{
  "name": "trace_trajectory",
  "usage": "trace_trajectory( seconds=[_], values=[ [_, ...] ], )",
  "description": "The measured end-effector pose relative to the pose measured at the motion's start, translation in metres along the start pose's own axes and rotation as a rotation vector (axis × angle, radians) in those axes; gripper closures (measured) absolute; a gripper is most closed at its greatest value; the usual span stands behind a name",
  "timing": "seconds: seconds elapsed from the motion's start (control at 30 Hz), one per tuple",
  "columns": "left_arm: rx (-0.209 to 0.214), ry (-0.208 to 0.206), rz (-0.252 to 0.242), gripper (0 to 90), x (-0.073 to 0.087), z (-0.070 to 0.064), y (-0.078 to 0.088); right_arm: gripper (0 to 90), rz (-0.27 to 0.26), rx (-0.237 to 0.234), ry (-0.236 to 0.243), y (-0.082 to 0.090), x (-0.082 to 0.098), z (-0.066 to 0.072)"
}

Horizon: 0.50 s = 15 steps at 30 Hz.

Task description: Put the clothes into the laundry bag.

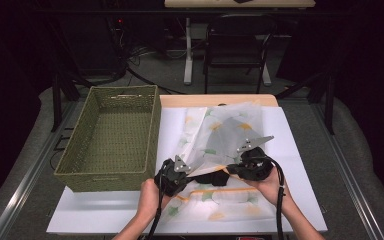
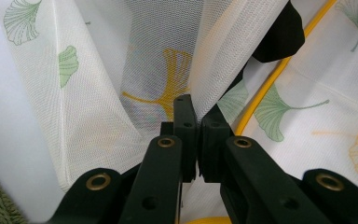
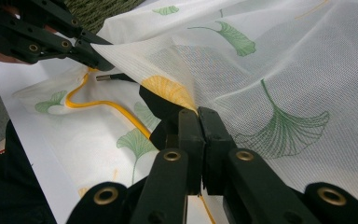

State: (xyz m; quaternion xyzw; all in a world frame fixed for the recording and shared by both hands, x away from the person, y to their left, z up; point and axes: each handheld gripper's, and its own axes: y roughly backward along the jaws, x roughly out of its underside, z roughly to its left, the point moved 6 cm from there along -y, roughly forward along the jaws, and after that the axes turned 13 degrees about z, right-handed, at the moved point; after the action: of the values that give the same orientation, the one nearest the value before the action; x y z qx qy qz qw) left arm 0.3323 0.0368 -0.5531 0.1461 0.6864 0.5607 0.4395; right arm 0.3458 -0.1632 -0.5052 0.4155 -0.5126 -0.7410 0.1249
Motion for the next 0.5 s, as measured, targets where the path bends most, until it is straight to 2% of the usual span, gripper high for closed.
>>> trace_trajectory(
  seconds=[0.23,0.33,0.5],
  values=[
    [0.014,-0.02,0.001,75.5,-0.0015,-0.0034,-0.0006,89.1,0.002,-0.004,-0.015,0.0019,0.004,-0.0004],
    [0.001,-0.039,-0.002,78.4,-0.0033,-0.0066,-0.0015,89.1,-0.001,-0.004,-0.021,0.0027,0.0051,-0.0014],
    [0.007,-0.048,0.0,87.7,-0.0034,-0.0091,-0.004,89.1,0.009,-0.01,-0.022,0.0017,0.0096,-0.0013]
  ],
)
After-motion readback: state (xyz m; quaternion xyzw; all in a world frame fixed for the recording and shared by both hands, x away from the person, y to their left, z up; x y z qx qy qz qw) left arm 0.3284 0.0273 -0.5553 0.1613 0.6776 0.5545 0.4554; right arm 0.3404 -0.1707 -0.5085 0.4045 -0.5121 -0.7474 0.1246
